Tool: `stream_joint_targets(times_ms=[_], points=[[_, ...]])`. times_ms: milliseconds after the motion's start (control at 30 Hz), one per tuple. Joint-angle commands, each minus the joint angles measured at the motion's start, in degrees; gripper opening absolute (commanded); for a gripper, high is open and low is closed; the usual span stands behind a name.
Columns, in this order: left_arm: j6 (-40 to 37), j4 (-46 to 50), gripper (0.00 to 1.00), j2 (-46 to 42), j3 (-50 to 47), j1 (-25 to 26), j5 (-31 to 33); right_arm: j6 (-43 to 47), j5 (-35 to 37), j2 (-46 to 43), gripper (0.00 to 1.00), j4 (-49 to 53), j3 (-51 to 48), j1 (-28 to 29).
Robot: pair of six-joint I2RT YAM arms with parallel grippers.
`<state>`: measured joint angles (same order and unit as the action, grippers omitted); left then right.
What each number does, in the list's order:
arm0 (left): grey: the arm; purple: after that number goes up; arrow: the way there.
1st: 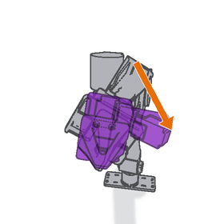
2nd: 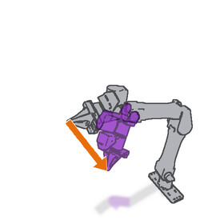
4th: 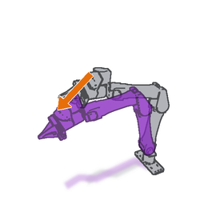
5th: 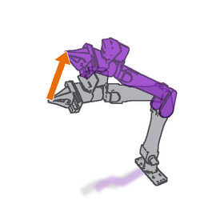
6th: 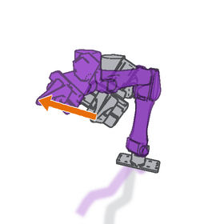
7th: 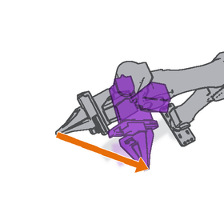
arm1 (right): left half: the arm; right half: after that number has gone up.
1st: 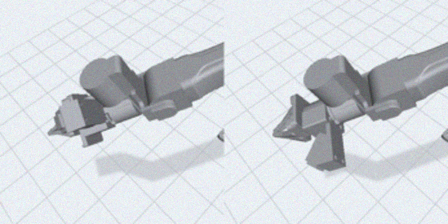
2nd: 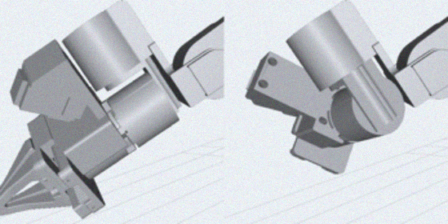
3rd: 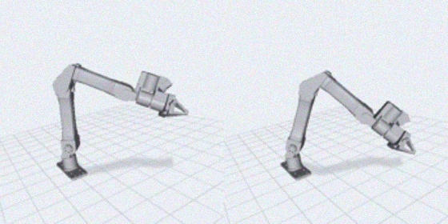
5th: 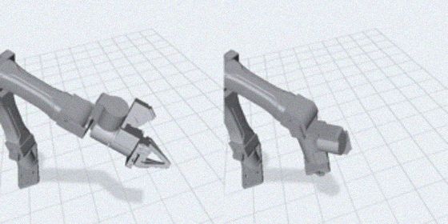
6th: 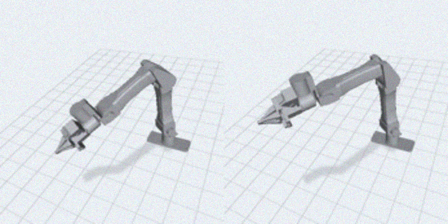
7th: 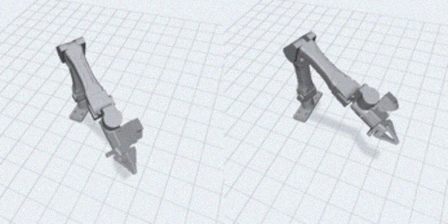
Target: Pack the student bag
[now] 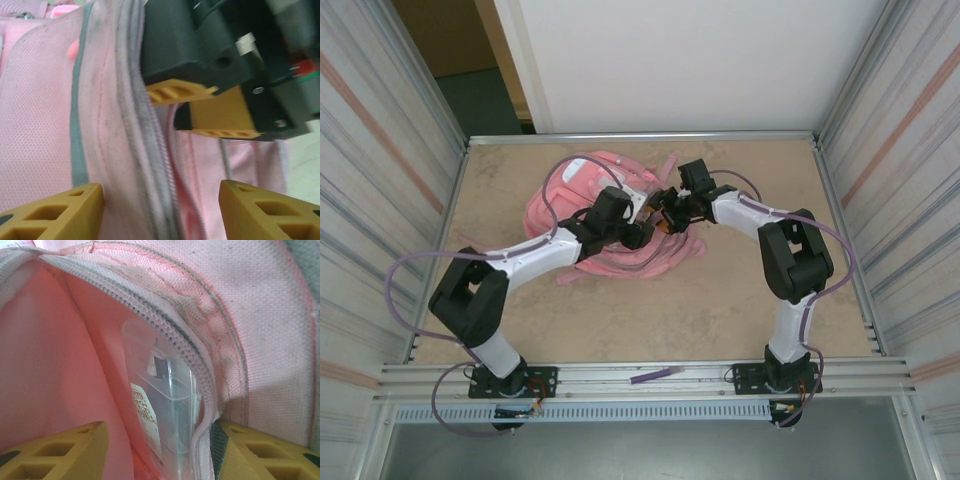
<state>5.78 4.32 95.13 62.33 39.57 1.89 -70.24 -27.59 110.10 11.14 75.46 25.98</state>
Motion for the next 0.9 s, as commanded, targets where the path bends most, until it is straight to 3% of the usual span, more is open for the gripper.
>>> stream_joint_targets(times_ms=[0, 167, 300, 500, 567, 667, 867], points=[[-1.3, 0.9, 0.52, 0.9, 1.9, 0.2, 6.3, -0.4, -3.2, -2.8, 0.56, -2.4, -0.5, 1.2], [-3.2, -4.5, 0.00, -3.2, -1.4, 0.2, 8.7, -0.3, -1.8, -4.5, 0.56, -0.2, -2.2, 0.7], [-2.1, -5.0, 0.00, -5.9, -1.8, -0.3, 9.3, 0.0, -6.2, -5.4, 0.50, -0.4, -2.3, 0.1], [0.2, -4.6, 0.00, -8.2, -1.5, -1.9, 7.0, 1.8, -3.2, -7.2, 0.35, 0.8, -3.5, 0.7], [1.2, -5.2, 0.00, -9.3, -1.8, -2.7, 4.3, 1.8, -2.9, -7.1, 0.23, -0.9, -4.1, 1.0], [0.8, -6.1, 0.00, -10.3, -2.1, -2.8, 2.4, 1.9, -2.1, -5.7, 0.15, -2.0, -3.3, 1.9], [-0.3, -6.8, 0.00, -11.1, -2.5, -2.8, 0.8, 1.5, 3.9, -3.0, 0.19, -1.1, -4.6, 3.5]])
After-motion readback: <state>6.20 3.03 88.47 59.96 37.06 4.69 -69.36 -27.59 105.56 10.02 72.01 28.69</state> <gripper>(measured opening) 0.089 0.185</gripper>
